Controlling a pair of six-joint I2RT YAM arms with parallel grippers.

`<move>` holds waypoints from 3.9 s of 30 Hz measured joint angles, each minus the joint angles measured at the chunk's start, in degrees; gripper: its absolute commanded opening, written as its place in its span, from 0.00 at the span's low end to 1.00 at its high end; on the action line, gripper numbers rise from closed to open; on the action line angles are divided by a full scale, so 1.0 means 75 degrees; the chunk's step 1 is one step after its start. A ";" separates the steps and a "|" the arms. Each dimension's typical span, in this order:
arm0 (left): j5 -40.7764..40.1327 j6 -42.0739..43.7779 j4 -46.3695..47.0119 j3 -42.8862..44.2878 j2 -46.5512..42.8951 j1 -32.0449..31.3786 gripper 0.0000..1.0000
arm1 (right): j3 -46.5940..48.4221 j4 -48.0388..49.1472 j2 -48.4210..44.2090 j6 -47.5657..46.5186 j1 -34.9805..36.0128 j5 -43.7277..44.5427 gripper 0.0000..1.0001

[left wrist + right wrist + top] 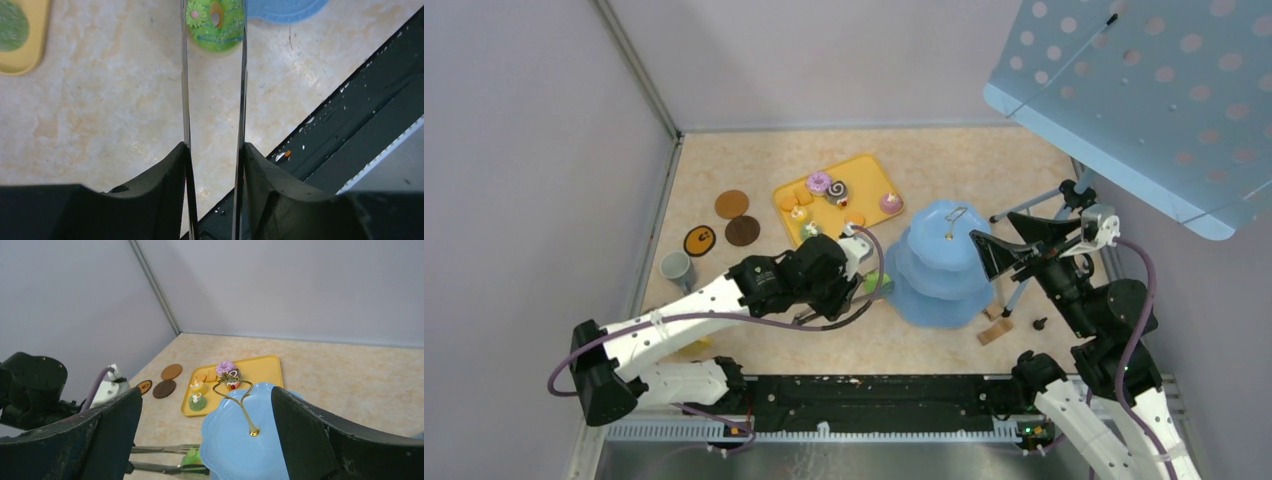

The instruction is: Serve the afternoon tea

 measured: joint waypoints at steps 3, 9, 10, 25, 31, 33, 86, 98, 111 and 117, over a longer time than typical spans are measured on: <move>0.0012 -0.0087 0.0189 -0.0498 -0.0128 -0.0350 0.47 | 0.0000 -0.0017 0.0000 -0.0006 0.0000 0.0079 0.99; 0.0020 -0.0181 0.1043 -0.0746 -0.0090 -0.0912 0.46 | 0.0003 -0.0023 0.0000 -0.0006 0.0000 0.0160 0.99; 0.0015 -0.0187 0.1207 -0.0746 -0.0038 -0.0997 0.46 | 0.0003 -0.0023 0.0000 -0.0006 0.0000 0.0163 0.99; -0.0181 -0.0216 0.3200 -0.0702 0.1749 -0.1769 0.46 | 0.0041 -0.0210 0.0000 -0.0023 0.0000 0.0254 0.98; -0.0434 -0.0481 0.4109 -0.0863 0.1845 -0.1982 0.47 | 0.0111 -0.0321 -0.0012 -0.0064 0.0000 0.0277 0.98; -0.0545 -0.0600 0.4436 -0.0871 0.1947 -0.2031 0.47 | 0.0111 -0.0341 -0.0009 -0.0064 0.0000 0.0277 0.98; -0.1370 -0.0289 0.2148 -0.1827 0.0146 -0.1367 0.57 | 0.0058 -0.0312 -0.0073 -0.0064 0.0000 0.0236 0.98; -0.2232 -0.0437 0.1719 -0.0111 0.0300 0.1999 0.64 | 0.0058 -0.0309 -0.0073 -0.0125 0.0000 0.0128 0.98; -0.1784 -0.0892 0.1504 0.4491 0.4908 0.4246 0.70 | 0.0058 -0.0312 -0.0076 -0.0117 -0.0003 0.0006 0.98; -0.1760 -0.1317 0.0962 0.5388 0.5820 0.4290 0.70 | 0.0058 -0.0315 -0.0137 -0.0119 -0.0003 0.0009 0.98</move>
